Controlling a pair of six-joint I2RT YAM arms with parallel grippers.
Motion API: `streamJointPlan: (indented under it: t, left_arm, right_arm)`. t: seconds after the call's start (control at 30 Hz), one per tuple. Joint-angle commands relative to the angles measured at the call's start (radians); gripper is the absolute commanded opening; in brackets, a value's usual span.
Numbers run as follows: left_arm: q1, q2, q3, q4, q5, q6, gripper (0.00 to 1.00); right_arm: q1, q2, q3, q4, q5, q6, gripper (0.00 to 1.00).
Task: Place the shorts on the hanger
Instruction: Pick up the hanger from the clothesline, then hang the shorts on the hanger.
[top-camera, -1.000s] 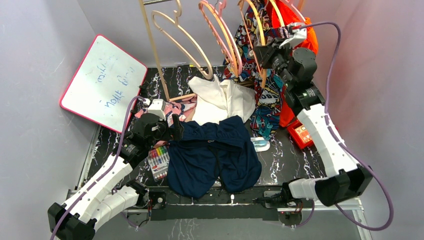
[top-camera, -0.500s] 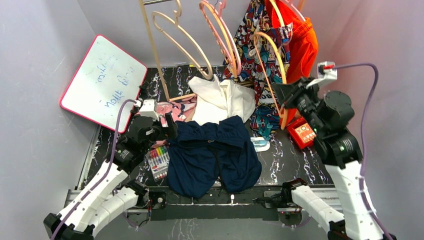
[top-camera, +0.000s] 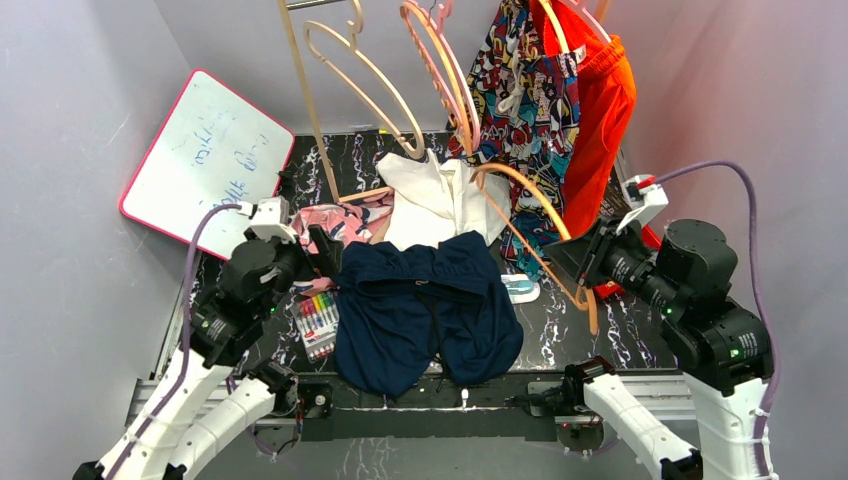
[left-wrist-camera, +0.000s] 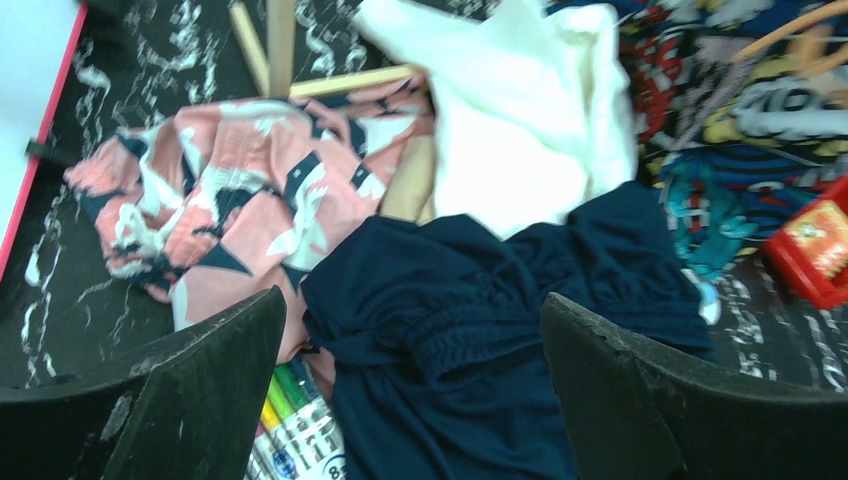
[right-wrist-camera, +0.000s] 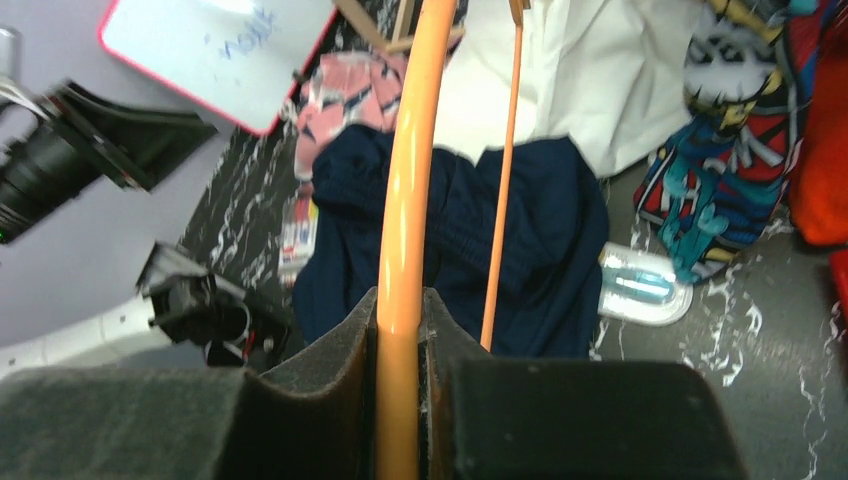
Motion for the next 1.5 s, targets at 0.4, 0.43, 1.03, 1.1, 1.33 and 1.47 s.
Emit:
streamJointPlan:
  t: [0.4,0.43,1.03,1.1,1.33,1.47]
  left_arm:
    - [0.003,-0.068,0.129,0.024,0.528,0.128,0.98]
    - [0.004,-0.073,0.126,0.044,0.582,0.130,0.99]
    - [0.003,-0.174,0.212,0.177,0.881,0.242,0.98]
    - [0.004,-0.156,0.235,0.177,0.882,0.275,0.98]
    - [-0.003,-0.052,0.272,0.118,0.925,0.331,0.96]
    - [-0.003,-0.002,0.248,0.134,1.012,0.302,0.97]
  right_arm:
    - [0.016,-0.046,-0.132,0.137,-0.571,-0.041,0.00]
    - [0.017,-0.056,-0.165,0.196,-0.639,-0.017,0.00]
    - [0.057,-0.121,-0.467,0.757,-0.830,0.014,0.00]
    - [0.069,-0.134,-0.461,0.680,-0.814,-0.063,0.00]
    - [0.104,-0.169,-0.461,0.537,-0.791,-0.224,0.00]
    - [0.113,-0.201,-0.504,0.512,-0.768,-0.288,0.00]
